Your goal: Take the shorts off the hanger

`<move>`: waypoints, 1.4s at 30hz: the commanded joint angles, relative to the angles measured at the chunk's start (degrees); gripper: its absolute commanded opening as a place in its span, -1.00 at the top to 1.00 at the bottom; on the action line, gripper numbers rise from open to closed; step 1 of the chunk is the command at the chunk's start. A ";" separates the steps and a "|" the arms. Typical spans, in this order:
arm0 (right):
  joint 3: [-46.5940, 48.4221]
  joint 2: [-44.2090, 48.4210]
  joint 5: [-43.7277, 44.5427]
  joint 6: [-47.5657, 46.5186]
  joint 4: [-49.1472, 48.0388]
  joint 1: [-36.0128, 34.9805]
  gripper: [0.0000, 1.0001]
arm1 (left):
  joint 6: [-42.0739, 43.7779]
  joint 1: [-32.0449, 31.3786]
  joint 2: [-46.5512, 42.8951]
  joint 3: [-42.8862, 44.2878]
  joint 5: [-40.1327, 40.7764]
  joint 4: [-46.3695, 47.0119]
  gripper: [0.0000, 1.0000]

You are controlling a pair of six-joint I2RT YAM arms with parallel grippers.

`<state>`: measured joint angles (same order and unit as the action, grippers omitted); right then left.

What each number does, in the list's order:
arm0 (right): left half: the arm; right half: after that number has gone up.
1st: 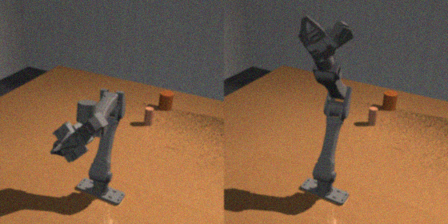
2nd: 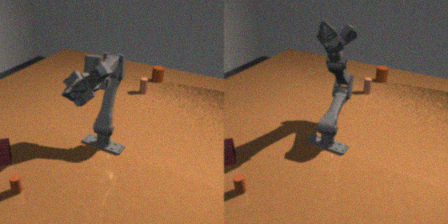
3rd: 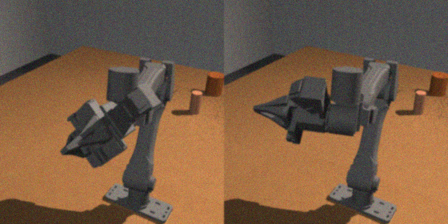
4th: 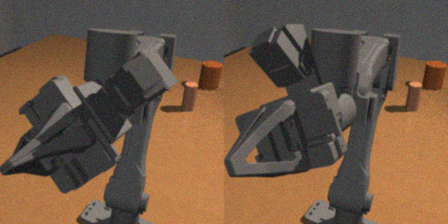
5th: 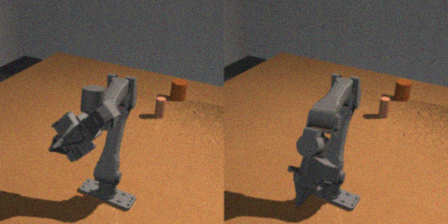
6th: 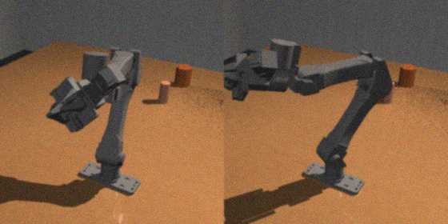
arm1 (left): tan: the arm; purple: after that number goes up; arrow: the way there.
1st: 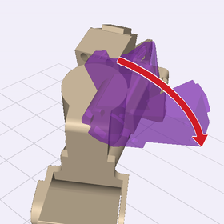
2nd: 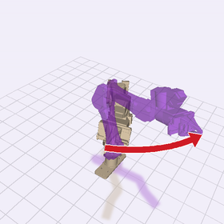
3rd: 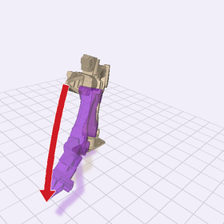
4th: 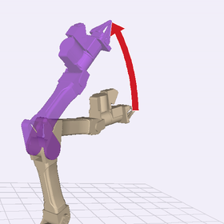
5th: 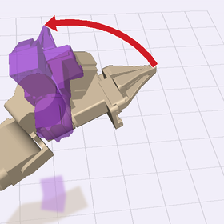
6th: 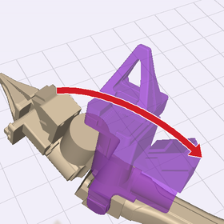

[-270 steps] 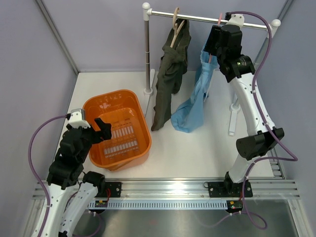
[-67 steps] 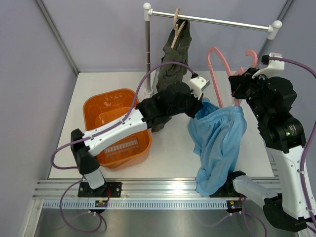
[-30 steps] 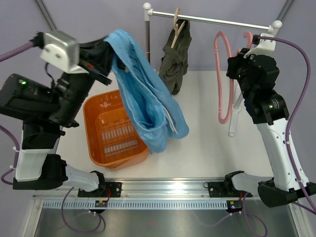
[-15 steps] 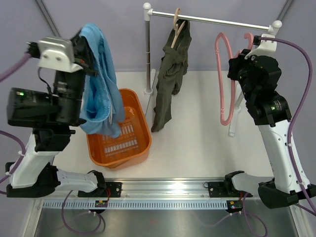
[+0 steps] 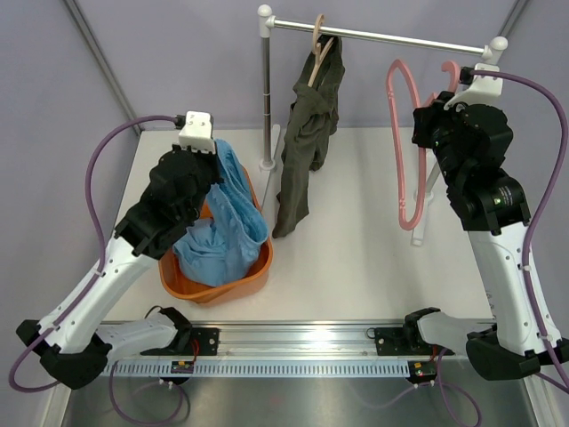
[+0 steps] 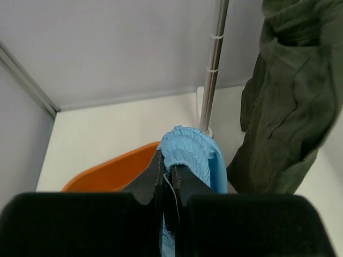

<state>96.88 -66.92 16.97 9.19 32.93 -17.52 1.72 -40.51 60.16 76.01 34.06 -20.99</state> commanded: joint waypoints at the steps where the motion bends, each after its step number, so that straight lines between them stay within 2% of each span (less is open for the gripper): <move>1: 1.73 0.38 -0.80 -0.67 -0.67 -0.32 1.00 | -15.50 4.55 -1.09 -0.94 -5.41 -3.79 1.00; 5: 3.48 -1.10 -1.06 -1.54 0.81 -0.32 1.00 | -22.97 9.82 -3.91 -8.76 -9.36 -5.46 0.92; 8: 6.03 -3.04 -3.69 -2.16 3.97 -0.32 1.00 | -25.26 13.51 -3.74 -14.03 -15.15 -8.01 0.91; 10: 8.49 -4.89 -5.02 -2.33 5.30 -0.24 1.00 | -26.23 15.10 -4.35 -17.99 -20.33 -8.54 0.76; 11: 9.72 -5.85 -5.11 -2.42 6.09 -0.24 1.00 | -26.76 16.16 -4.79 -18.96 -24.01 -8.54 0.37; 13: 10.87 -6.82 -4.93 -2.86 6.62 -0.24 1.00 | -25.98 16.34 -6.27 -20.37 -26.41 -8.71 0.01; 14: 12.18 -7.78 -4.84 -3.30 7.15 -0.24 1.00 | -24.93 16.34 -6.81 -20.29 -27.11 -9.15 -0.25; 15: 12.80 -8.40 -4.58 -3.65 7.50 -0.24 1.00 | -24.40 16.34 -7.16 -19.94 -27.64 -10.46 -0.63; 18: 14.91 -10.42 -3.70 -5.14 7.33 -0.06 1.00 | -22.46 16.34 -9.00 -18.27 -28.52 -12.40 -0.93; 20: 16.32 -11.74 -4.75 -5.76 7.41 0.64 1.00 | -21.85 16.34 -10.41 -17.48 -29.49 -12.49 -0.98; 27: 24.67 -21.41 -19.59 -2.69 6.45 9.69 1.00 | -19.65 16.34 -12.87 -17.21 -31.25 -11.44 -0.98; 35: 39.32 -34.23 -20.49 -2.69 8.56 11.89 1.00 | -17.71 16.34 -13.49 -18.61 -32.57 -10.82 -0.98; 42: 42.78 -39.34 -18.29 -2.51 8.91 11.98 1.00 | -16.75 16.34 -15.77 -20.28 -31.34 -10.65 -0.98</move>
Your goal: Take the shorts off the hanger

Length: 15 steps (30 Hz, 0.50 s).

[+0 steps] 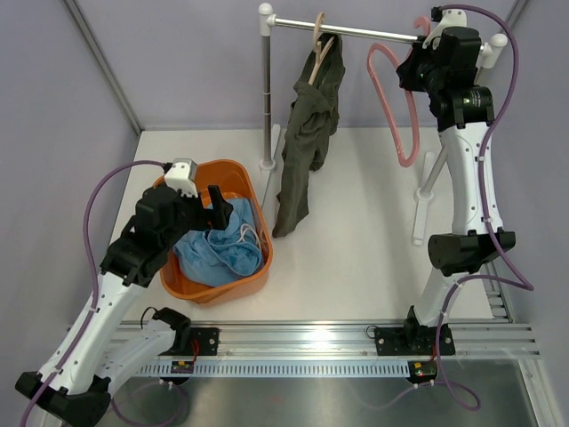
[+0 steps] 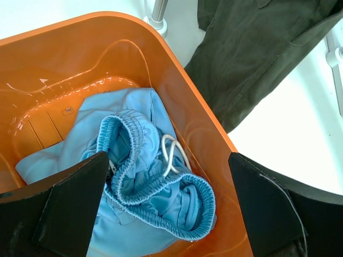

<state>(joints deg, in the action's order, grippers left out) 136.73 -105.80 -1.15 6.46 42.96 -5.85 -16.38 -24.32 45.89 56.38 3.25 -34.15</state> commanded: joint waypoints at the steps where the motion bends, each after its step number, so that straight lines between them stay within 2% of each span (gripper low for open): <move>1: 2.41 -0.46 -0.17 0.39 -1.12 0.31 1.00 | 1.44 0.15 -1.68 -0.83 -0.43 2.60 -0.98; 8: -7.51 3.49 0.53 1.98 -4.46 0.31 1.00 | 1.44 0.15 -2.56 -2.15 -0.70 3.30 -0.98; 11: -8.58 4.37 0.62 2.24 -4.82 0.31 1.00 | 1.35 0.15 -2.82 -2.59 -0.87 3.48 -0.98; 15: -8.41 4.72 0.88 2.33 -4.46 0.22 0.88 | 1.35 0.15 -3.09 -3.03 -0.78 3.65 -0.98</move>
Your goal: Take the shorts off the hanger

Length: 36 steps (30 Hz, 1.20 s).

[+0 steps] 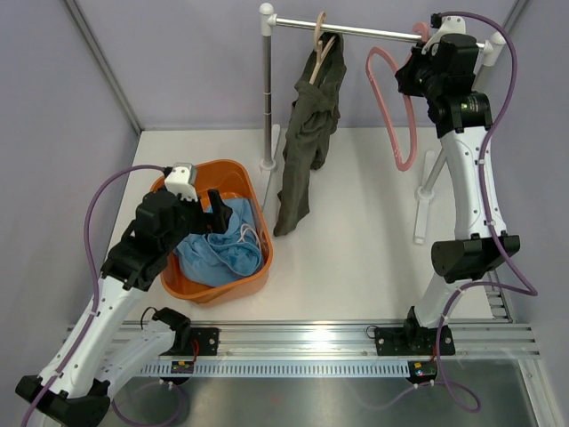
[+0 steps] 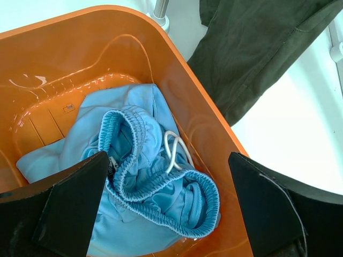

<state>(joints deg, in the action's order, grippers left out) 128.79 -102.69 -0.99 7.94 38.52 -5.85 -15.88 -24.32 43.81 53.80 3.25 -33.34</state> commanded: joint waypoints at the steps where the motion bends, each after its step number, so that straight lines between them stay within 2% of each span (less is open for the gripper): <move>1: -0.47 1.71 0.73 0.93 -0.11 0.31 0.84 | 0.85 0.15 -1.10 -0.54 -0.70 2.84 -0.98; 8: -2.49 4.86 0.73 1.55 -1.61 0.22 0.26 | 0.94 0.15 -1.10 -1.24 -0.61 3.02 -0.98; 9: -2.67 5.22 0.73 1.63 -1.70 0.31 0.10 | 0.94 0.15 -1.10 -1.24 -0.61 3.11 -0.98; 12: -3.28 7.06 0.73 1.64 -2.31 0.31 -0.14 | 0.94 0.15 -1.27 -1.33 -0.52 3.11 -0.98; 21: -5.74 14.27 4.42 1.72 -2.05 0.31 -0.65 | 1.03 0.15 -1.27 -1.51 -0.35 3.20 -0.98; 23: -6.97 16.81 4.51 2.16 -2.22 0.22 -0.92 | 1.03 0.15 -1.36 -1.59 -0.35 3.11 -0.98; 24: -7.41 17.78 3.99 2.34 -2.57 0.22 -0.99 | 1.03 0.15 -1.36 -1.59 -0.26 3.11 -0.98; 29: -7.95 21.48 -6.97 5.23 -2.93 0.13 -0.99 | 1.03 0.15 -1.45 -1.59 -0.26 3.20 -0.98; 31: -7.24 21.22 -8.84 6.55 -3.01 -1.79 -0.99 | 0.94 0.15 -1.27 -1.59 -0.26 3.28 -0.98; 34: -4.71 18.43 -4.56 4.28 -2.40 -9.49 -0.98 | 0.85 0.15 -1.10 -1.59 -0.26 3.28 -0.98; 36: -2.94 16.14 -2.00 4.27 -1.96 -12.07 -0.89 | 0.76 0.15 -1.01 -1.68 -0.17 3.37 -0.98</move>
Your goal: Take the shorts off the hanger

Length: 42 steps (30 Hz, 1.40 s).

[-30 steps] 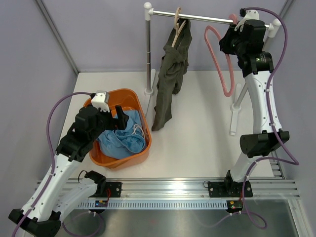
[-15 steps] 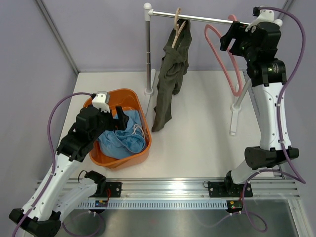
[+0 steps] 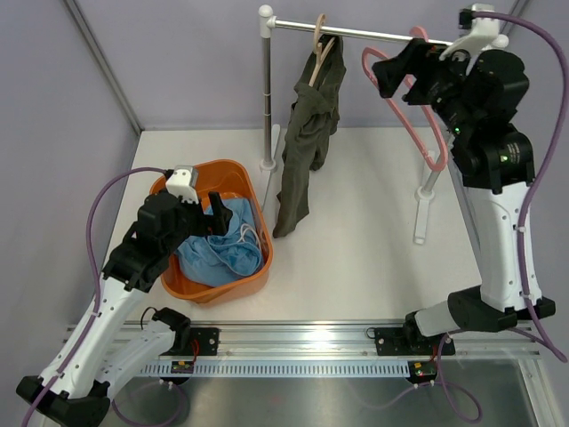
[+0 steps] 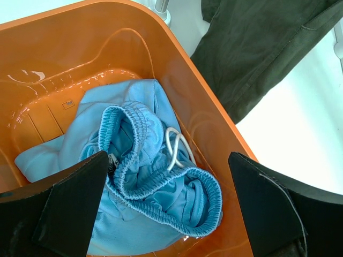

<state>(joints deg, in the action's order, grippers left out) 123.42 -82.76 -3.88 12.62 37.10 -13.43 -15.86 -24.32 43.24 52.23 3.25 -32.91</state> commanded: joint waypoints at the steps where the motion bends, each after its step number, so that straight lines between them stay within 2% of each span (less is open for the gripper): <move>1: 3.66 -5.12 1.41 -0.32 -0.10 -5.46 -0.86 | 0.74 0.15 -0.53 -0.11 -0.17 2.93 -0.98; 6: 9.47 -13.03 8.00 -1.46 -1.23 -11.00 -0.81 | 0.74 0.15 -0.53 -0.46 0.18 2.94 -0.98; 9: 12.46 -17.33 12.66 -1.98 -2.82 -12.41 -0.78 | 0.74 0.15 -0.44 -0.46 0.27 3.11 -0.98; 14: 18.87 -24.97 15.47 -2.43 -3.70 -13.29 -0.74 | 0.74 0.15 -0.35 -0.72 0.36 3.11 -0.98; 26: 16.77 -31.58 21.01 -2.87 -13.80 -14.25 -0.71 | 0.56 0.15 -0.53 -0.81 -0.08 3.37 -0.98; 31: 18.17 -34.48 21.98 -1.99 -14.86 -14.34 -0.68 | 0.48 0.15 -0.53 -0.81 -0.26 3.37 -0.98; 42: 20.11 -37.73 24.00 -1.90 -16.97 -14.69 -0.47 | 0.56 0.15 -0.53 -0.90 -0.52 3.46 -0.98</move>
<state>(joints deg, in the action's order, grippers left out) 140.90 -120.09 17.19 11.11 23.55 -27.07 -15.86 -24.32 43.22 51.88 3.31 -32.86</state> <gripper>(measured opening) 0.750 0.988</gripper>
